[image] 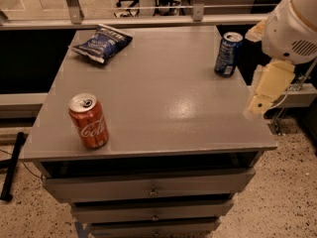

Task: Move blue chip bag near pepsi can

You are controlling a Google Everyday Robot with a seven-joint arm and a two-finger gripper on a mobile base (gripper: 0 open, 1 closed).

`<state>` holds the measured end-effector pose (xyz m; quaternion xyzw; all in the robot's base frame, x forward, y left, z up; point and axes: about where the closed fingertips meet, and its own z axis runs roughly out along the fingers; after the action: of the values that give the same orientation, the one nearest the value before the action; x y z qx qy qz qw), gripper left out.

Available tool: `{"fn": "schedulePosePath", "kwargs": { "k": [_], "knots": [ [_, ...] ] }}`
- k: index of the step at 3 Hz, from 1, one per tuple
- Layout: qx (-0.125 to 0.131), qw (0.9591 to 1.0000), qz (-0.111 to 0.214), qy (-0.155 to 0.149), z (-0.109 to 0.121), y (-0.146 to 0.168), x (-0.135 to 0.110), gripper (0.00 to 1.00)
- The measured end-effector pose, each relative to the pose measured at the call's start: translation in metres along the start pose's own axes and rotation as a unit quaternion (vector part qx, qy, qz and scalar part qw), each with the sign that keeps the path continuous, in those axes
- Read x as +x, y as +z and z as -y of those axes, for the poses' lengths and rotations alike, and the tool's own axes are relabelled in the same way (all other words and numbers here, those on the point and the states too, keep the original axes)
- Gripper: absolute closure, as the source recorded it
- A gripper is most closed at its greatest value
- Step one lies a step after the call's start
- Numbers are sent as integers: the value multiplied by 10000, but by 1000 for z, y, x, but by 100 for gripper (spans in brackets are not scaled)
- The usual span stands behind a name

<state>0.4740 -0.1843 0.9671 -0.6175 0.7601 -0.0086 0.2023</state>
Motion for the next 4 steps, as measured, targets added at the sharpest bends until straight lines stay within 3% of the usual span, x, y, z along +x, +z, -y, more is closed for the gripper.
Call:
{"fn": "schedulePosePath", "kwargs": {
  "k": [1,2,4],
  "knots": [
    [-1,9989,430,-208,25,26,-50,0],
    [-64,9945,922,-492,39,51,-123,0],
    [-24,9938,1025,-430,41,53,-125,0]
  ]
}}
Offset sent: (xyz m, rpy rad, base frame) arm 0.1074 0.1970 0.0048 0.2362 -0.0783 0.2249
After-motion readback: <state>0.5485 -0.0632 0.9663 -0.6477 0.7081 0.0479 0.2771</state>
